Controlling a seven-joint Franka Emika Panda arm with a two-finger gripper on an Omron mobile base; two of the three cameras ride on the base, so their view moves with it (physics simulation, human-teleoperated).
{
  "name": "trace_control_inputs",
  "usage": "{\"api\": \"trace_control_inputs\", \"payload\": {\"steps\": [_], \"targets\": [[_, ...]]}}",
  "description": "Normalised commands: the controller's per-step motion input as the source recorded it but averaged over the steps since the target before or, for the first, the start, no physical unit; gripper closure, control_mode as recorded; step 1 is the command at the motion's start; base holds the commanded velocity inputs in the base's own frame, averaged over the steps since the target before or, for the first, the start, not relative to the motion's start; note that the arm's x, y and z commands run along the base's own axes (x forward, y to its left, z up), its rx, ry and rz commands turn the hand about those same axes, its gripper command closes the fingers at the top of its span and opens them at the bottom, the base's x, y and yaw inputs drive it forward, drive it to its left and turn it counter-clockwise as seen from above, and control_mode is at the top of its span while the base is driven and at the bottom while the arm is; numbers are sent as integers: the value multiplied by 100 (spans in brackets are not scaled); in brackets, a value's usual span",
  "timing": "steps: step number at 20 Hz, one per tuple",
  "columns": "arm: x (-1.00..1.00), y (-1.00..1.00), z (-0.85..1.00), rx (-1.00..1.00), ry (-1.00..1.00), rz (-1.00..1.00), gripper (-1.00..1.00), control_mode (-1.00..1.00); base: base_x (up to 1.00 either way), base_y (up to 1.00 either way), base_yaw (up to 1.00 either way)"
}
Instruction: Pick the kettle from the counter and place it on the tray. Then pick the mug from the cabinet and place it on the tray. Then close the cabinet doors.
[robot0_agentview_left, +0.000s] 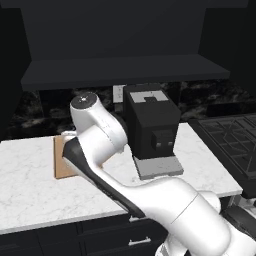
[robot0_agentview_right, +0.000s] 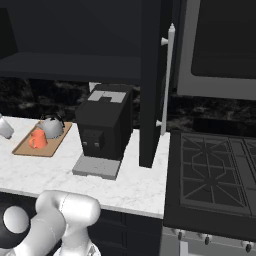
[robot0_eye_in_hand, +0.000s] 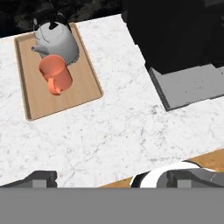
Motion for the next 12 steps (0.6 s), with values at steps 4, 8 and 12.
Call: {"api": "trace_control_inputs", "payload": {"steps": [4, 8, 12], "targets": [[-31, -8, 38, 0, 0, 7, -100, -100, 0, 0, 0], [-21, -23, 31, 0, 0, -2, -100, -100, 0, 0, 0], [-7, -48, 21, 9, -18, -35, -100, -100, 0, 0, 0]]}}
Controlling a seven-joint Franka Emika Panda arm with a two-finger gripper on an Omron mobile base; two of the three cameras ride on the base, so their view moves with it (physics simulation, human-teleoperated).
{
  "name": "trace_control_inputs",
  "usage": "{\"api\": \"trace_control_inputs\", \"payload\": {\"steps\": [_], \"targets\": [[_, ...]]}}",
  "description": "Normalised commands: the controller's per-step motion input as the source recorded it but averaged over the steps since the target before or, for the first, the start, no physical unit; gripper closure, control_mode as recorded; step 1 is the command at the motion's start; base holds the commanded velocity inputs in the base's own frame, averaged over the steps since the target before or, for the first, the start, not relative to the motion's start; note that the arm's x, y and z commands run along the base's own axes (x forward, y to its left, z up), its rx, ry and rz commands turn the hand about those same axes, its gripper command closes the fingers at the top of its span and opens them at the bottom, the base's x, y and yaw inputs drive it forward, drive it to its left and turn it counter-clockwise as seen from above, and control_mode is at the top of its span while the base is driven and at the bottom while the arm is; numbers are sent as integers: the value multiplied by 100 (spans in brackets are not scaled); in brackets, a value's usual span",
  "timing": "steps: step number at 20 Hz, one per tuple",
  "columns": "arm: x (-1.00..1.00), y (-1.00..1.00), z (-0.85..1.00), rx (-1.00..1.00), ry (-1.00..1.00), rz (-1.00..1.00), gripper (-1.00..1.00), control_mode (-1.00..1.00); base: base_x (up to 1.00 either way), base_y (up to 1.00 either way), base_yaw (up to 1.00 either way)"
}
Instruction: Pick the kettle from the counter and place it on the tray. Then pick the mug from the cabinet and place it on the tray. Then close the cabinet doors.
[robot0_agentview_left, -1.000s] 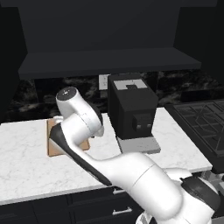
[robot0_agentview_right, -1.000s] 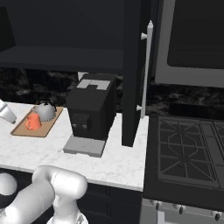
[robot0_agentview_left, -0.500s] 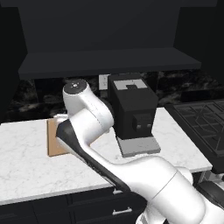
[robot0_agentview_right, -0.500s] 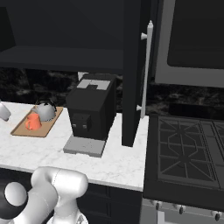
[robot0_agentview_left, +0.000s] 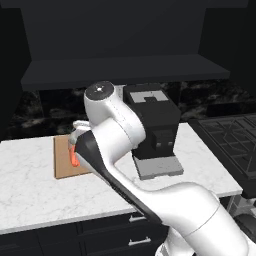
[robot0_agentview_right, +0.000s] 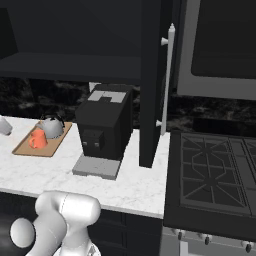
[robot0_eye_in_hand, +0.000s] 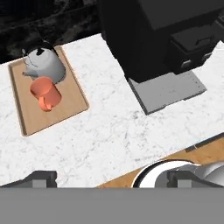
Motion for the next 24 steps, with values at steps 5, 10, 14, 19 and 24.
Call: {"api": "trace_control_inputs", "payload": {"steps": [5, 10, 14, 19, 24], "targets": [[-1, -43, 21, 20, -31, -41, -100, -100, 0, 0, 0], [-11, -62, 34, 33, -12, -27, -100, -100, 0, 0, 0], [-14, -61, 40, 38, -17, -23, -100, -100, 0, 0, 0], [-26, -65, 43, 37, -15, -16, -100, -100, 0, 0, 0], [-38, -62, 27, 26, -17, -17, -100, -100, 0, 0, 0]]}}
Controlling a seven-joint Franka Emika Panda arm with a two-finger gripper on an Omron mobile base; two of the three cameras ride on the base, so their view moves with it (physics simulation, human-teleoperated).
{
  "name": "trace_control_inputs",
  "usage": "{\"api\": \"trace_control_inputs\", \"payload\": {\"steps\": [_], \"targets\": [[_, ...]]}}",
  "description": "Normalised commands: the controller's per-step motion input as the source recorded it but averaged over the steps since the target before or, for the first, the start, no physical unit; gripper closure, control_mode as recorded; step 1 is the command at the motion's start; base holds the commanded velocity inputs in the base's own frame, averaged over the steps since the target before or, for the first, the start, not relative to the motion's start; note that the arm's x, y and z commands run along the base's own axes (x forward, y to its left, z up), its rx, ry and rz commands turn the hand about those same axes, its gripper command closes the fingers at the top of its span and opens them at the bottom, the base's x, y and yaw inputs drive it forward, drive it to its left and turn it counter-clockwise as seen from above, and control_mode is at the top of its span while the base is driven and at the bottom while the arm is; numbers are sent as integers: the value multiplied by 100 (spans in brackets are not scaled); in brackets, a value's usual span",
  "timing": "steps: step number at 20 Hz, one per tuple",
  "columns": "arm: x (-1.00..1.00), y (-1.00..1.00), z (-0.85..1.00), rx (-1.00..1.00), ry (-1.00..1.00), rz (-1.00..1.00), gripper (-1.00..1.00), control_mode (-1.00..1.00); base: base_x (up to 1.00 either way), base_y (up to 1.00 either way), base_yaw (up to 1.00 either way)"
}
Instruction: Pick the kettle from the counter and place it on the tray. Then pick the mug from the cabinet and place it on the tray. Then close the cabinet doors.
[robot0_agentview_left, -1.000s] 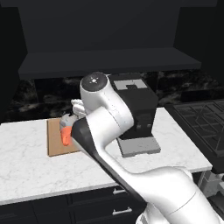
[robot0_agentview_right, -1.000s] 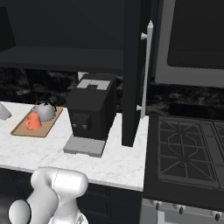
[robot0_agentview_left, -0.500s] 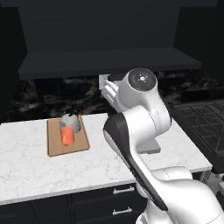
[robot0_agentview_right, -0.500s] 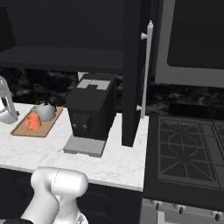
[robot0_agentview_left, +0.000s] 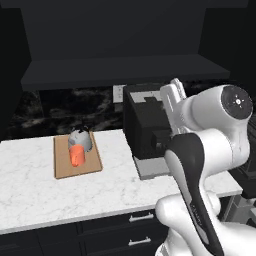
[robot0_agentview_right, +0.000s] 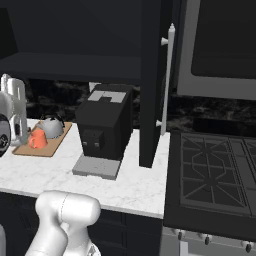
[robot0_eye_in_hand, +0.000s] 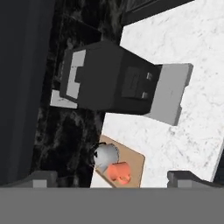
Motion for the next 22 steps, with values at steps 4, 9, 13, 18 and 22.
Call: {"api": "trace_control_inputs", "payload": {"steps": [4, 9, 13, 18, 22], "targets": [[-46, -60, 20, 26, -20, -13, -100, -100, 0, 0, 0], [-42, -57, 21, 17, -21, -14, -100, -100, 0, 0, 0], [-25, -59, 30, 0, -3, -26, -100, -100, 0, 0, 0], [-24, -67, 29, 4, 0, -34, -100, -100, 0, 0, 0], [-33, -74, 21, 4, 0, -31, -100, -100, 0, 0, 0]]}}
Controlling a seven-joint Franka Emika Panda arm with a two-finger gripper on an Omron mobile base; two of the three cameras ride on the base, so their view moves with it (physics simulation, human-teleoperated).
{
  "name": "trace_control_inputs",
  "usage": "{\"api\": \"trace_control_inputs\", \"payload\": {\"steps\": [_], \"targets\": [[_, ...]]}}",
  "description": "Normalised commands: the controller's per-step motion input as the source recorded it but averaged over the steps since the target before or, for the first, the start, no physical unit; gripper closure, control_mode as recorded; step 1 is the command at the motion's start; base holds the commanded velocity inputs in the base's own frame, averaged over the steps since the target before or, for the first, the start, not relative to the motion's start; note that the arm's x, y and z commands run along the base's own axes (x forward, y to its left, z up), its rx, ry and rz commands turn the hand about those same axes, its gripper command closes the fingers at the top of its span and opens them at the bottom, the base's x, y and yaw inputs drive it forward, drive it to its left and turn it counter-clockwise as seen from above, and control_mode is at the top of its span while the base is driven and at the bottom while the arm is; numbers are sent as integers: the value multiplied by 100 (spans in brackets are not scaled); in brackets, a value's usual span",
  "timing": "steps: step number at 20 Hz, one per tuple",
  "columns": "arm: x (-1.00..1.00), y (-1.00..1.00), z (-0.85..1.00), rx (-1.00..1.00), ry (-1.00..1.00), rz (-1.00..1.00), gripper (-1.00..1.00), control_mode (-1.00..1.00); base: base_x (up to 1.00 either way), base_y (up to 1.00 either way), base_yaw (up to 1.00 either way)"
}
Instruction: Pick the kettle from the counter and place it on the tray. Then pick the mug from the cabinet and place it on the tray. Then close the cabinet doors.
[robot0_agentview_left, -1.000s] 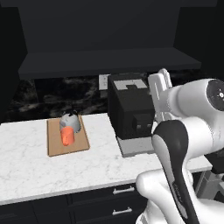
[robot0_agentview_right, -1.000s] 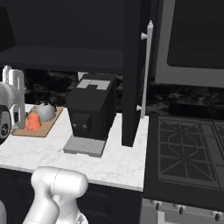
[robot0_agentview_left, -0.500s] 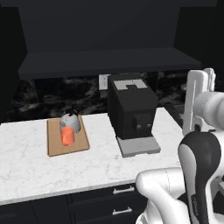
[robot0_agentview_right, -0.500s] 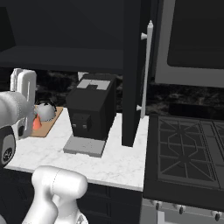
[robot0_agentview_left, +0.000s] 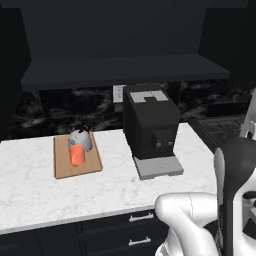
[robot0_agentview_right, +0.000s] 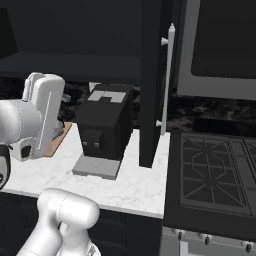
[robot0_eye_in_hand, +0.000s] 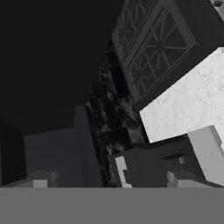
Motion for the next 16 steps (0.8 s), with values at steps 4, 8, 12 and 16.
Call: {"api": "trace_control_inputs", "payload": {"steps": [4, 8, 12, 16], "targets": [[-39, -75, 9, 0, -10, -24, -100, -100, 0, 0, 0], [-41, -62, 20, 0, -5, -21, -100, -100, 0, 0, 0], [-43, -64, 26, 0, 0, -20, -100, -100, 0, 0, 0], [-46, -59, 20, 0, 0, -25, -100, -100, 0, 0, 0]]}}
